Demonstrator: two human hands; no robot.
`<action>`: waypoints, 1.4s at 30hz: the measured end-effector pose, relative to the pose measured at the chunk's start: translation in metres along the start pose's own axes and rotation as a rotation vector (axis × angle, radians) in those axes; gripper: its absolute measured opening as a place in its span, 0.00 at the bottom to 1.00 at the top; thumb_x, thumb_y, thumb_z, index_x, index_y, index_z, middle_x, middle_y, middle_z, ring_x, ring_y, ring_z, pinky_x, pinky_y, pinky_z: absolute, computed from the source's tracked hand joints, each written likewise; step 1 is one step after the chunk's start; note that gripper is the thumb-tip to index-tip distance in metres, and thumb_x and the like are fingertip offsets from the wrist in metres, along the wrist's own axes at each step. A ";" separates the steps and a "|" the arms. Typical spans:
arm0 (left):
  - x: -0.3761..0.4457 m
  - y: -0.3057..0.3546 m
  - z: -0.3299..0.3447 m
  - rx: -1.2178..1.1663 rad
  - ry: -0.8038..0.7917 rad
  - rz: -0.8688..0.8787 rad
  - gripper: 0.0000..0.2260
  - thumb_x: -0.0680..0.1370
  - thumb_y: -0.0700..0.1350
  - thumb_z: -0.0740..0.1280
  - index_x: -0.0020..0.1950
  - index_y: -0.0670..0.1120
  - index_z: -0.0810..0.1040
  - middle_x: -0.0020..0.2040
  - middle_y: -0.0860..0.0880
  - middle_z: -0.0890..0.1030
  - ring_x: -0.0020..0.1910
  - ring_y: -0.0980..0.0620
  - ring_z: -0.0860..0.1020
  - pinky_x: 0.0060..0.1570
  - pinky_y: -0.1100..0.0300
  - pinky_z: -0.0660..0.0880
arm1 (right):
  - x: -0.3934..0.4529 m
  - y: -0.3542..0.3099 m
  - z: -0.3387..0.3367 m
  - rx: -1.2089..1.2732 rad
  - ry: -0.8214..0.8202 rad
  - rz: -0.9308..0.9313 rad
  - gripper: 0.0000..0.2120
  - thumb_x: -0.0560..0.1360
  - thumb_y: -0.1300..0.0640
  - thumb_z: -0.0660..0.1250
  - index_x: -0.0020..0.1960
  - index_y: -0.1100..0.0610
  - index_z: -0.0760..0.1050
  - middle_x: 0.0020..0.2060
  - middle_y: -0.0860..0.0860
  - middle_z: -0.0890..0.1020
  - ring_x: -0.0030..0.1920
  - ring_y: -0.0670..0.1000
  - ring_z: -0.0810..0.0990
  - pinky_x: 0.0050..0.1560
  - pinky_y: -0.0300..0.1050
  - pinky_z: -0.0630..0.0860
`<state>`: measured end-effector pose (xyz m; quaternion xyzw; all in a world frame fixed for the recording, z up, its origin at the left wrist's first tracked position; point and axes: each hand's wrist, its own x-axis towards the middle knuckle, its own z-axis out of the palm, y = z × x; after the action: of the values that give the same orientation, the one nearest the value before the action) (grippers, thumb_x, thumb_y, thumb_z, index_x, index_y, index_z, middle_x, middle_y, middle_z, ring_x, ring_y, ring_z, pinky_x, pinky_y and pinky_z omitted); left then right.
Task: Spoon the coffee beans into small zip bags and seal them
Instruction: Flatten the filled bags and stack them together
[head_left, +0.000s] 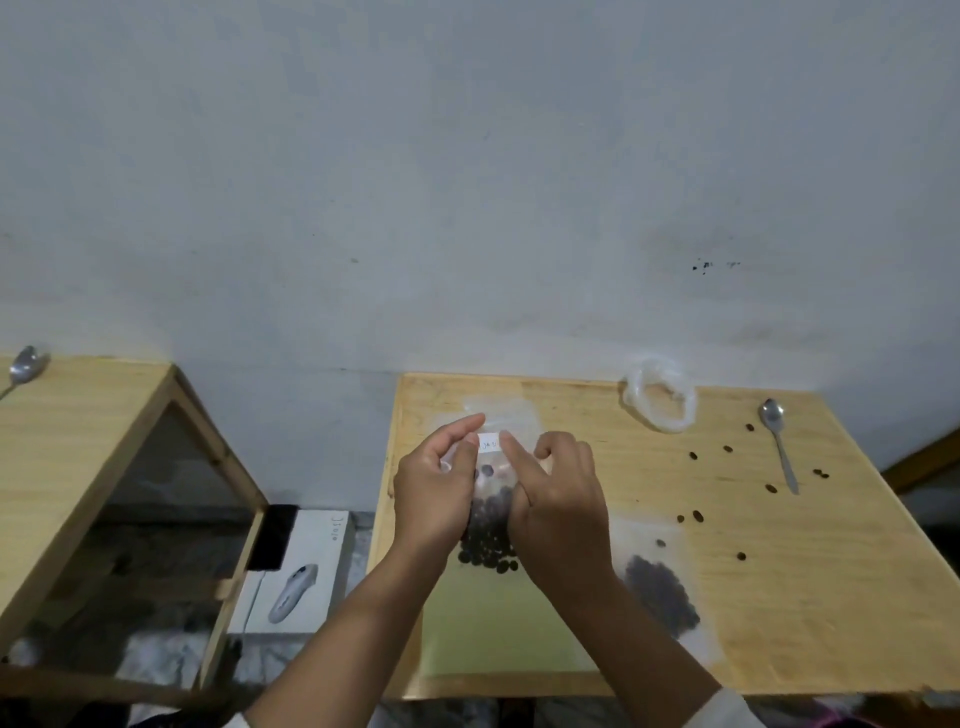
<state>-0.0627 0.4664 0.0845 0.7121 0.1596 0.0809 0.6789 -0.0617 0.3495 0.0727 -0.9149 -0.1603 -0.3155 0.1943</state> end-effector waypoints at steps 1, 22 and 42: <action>0.004 -0.003 0.001 -0.001 0.010 -0.007 0.10 0.79 0.45 0.64 0.53 0.58 0.81 0.53 0.63 0.80 0.57 0.63 0.76 0.59 0.63 0.71 | 0.003 0.006 0.004 0.003 -0.018 0.032 0.20 0.69 0.67 0.55 0.55 0.60 0.80 0.43 0.58 0.77 0.40 0.55 0.75 0.32 0.46 0.75; 0.123 -0.098 0.069 0.660 -0.060 -0.266 0.23 0.73 0.43 0.70 0.67 0.44 0.72 0.65 0.45 0.74 0.64 0.48 0.72 0.64 0.61 0.65 | 0.037 0.120 0.139 0.424 -0.667 0.771 0.24 0.72 0.58 0.69 0.66 0.58 0.68 0.53 0.56 0.74 0.46 0.48 0.72 0.45 0.37 0.66; 0.077 -0.091 0.088 0.872 -0.330 0.249 0.19 0.75 0.44 0.64 0.65 0.39 0.72 0.64 0.43 0.72 0.65 0.44 0.68 0.66 0.58 0.63 | -0.015 0.139 0.087 -0.141 -0.827 0.454 0.11 0.74 0.57 0.58 0.48 0.63 0.76 0.45 0.61 0.79 0.44 0.60 0.78 0.39 0.48 0.76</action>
<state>0.0278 0.4121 -0.0190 0.9473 -0.0177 -0.0272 0.3187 0.0299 0.2651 -0.0348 -0.9865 0.0013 0.1155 0.1157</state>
